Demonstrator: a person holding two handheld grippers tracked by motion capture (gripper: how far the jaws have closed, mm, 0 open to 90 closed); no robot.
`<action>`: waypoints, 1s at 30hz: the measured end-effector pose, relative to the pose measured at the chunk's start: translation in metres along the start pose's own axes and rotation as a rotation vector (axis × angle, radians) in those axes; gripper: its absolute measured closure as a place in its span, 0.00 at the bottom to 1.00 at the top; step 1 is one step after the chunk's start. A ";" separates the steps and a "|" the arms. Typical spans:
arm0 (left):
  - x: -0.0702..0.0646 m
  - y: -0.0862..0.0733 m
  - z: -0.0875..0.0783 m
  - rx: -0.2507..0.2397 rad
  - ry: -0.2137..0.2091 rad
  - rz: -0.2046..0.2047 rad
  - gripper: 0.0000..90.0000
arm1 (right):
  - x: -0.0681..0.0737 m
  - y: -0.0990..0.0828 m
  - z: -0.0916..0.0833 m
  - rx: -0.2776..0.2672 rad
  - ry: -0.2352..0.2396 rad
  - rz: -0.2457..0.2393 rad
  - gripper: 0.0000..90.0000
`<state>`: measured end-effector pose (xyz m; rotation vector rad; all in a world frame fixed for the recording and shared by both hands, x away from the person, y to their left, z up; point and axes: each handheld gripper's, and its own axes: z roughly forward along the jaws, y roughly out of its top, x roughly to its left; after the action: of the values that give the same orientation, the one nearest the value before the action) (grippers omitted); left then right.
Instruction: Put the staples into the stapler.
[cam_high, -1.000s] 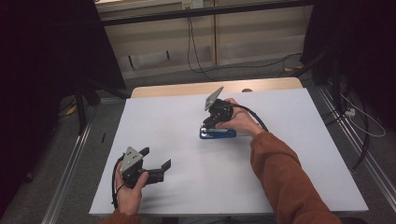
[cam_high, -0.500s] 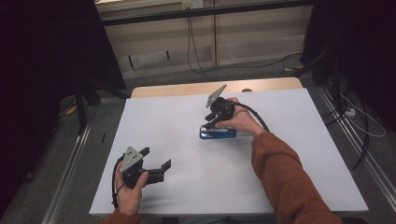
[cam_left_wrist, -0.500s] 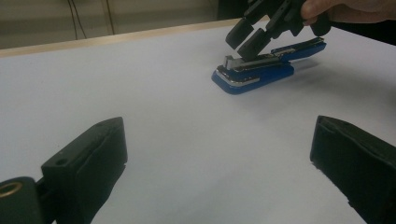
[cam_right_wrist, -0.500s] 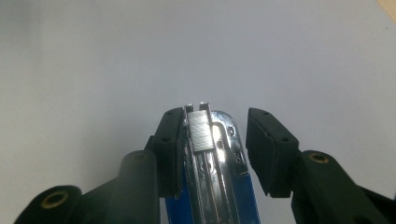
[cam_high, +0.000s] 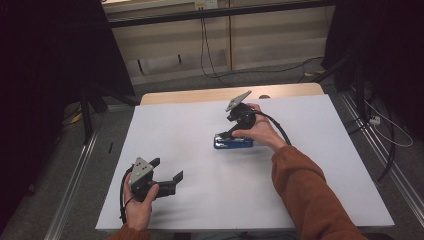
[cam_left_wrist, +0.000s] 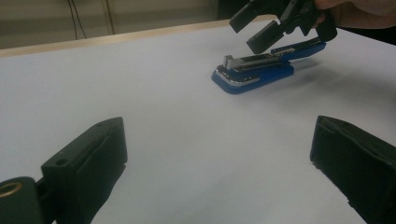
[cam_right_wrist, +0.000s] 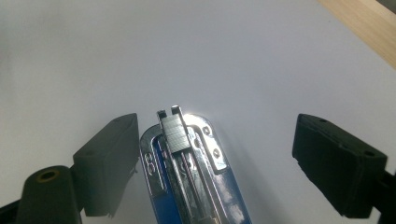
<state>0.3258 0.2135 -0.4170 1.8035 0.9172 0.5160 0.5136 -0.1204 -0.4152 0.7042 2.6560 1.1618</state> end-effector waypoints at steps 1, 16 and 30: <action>0.000 0.000 0.000 0.001 0.000 0.001 0.05 | 0.000 -0.001 -0.001 -0.006 0.002 0.008 0.16; 0.000 0.000 0.000 0.000 0.001 0.001 0.05 | 0.003 -0.017 -0.015 -0.077 -0.071 0.130 0.06; 0.000 0.000 0.001 0.001 0.000 -0.001 0.05 | 0.012 -0.033 -0.037 -0.144 -0.176 0.200 0.06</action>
<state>0.3264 0.2129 -0.4171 1.8038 0.9186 0.5151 0.4794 -0.1582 -0.4133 1.0133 2.3740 1.2605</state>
